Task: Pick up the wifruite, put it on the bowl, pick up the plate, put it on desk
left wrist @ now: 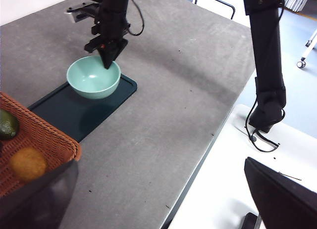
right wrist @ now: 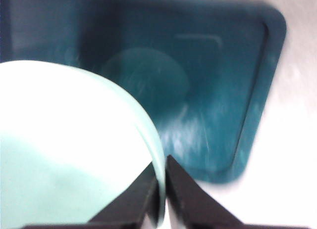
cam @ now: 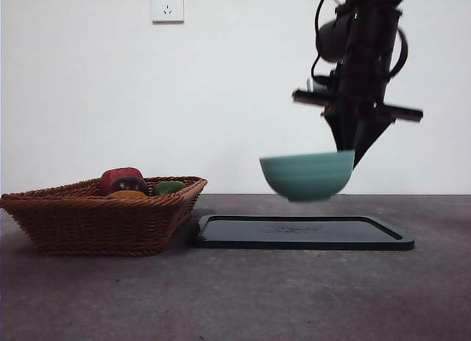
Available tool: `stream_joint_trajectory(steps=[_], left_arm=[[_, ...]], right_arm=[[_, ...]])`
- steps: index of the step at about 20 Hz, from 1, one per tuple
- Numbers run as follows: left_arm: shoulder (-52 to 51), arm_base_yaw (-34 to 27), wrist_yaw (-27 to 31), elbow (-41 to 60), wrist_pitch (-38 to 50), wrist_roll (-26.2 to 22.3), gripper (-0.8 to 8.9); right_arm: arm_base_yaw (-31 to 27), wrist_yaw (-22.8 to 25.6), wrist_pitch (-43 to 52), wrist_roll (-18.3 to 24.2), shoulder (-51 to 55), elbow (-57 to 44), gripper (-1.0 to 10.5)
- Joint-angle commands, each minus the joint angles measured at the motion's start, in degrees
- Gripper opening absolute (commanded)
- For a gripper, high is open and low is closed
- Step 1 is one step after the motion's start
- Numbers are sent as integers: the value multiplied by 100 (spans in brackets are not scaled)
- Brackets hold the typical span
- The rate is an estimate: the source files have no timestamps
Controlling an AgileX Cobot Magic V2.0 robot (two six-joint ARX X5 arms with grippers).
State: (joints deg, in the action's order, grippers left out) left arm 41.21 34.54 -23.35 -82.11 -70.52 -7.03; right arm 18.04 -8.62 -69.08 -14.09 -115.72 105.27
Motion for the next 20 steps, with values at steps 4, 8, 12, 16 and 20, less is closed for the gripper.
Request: stream_joint_trajectory(steps=[4, 8, 12, 16, 20], left_arm=[[33, 42, -28, -74, 61, -85, 563], [33, 42, -28, -74, 61, -83, 563], [33, 42, -28, -74, 66, -83, 563], [33, 42, -28, -74, 66, -76, 563], [33, 39, -28, -74, 66, -17, 563]], right_arm=[[540, 225, -260, 448, 868, -455, 8], [933, 262, 83, 474, 1720, -1569, 8], [1239, 221, 551, 374, 2369, -2671, 8], [1508, 223, 839, 249, 2444, -3246, 8], [1744, -42, 1491, 131, 2444, -3842, 8]])
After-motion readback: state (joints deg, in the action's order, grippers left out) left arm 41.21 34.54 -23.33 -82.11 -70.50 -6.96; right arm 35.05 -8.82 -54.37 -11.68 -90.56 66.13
